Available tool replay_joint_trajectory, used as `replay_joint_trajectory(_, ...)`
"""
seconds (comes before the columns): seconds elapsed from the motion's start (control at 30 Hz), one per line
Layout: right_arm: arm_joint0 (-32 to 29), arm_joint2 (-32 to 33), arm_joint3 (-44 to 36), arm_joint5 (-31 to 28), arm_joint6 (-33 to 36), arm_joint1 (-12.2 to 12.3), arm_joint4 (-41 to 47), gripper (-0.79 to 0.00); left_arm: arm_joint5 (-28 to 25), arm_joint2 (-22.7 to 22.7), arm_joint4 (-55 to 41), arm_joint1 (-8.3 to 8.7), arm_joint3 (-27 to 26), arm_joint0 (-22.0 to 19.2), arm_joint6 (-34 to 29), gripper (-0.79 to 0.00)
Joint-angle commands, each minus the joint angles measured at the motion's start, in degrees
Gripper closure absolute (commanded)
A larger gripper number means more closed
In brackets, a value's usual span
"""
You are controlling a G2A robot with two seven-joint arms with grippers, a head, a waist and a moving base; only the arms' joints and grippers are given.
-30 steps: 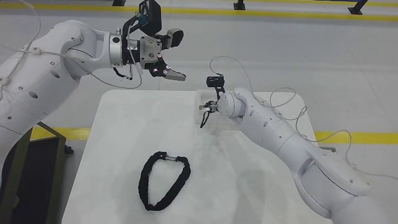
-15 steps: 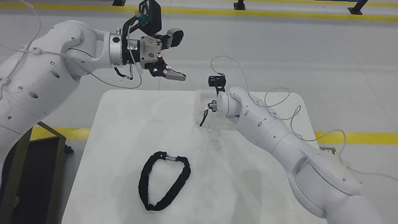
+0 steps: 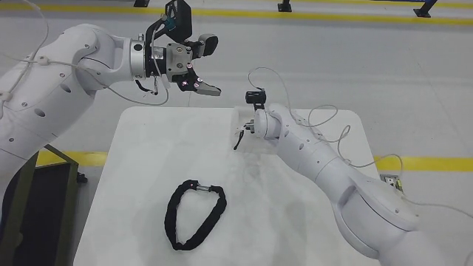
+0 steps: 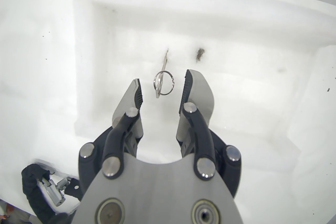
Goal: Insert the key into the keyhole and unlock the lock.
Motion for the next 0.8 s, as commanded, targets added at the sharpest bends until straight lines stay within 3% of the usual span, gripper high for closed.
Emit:
replay_joint_trajectory(0.0, 0.11, 0.18, 1.01, -0.19, -0.21, -0.54, 0.1, -0.268, 0.0, 0.0, -0.01, 0.0, 0.0, 0.0, -0.01, -0.785)
replay_joint_trajectory(0.47, 0.99, 1.85, 8.63, -1.52, -1.53, -4.19, 1.15, -0.108, 0.0, 0.0, -0.01, 0.0, 0.0, 0.0, -0.01, -0.785)
replay_joint_trajectory(0.57, 1.37, 2.08, 9.85, -1.99, -1.66, -4.84, 0.95, 0.0, 0.0, 0.0, -0.01, 0.0, 0.0, 0.0, -0.01, -0.785)
replay_joint_trajectory(0.77, 2.36, 2.65, 11.66, -2.16, -1.27, -5.75, 0.2, 0.0, 0.0, 0.0, -0.01, 0.0, 0.0, 0.0, -0.01, -0.785)
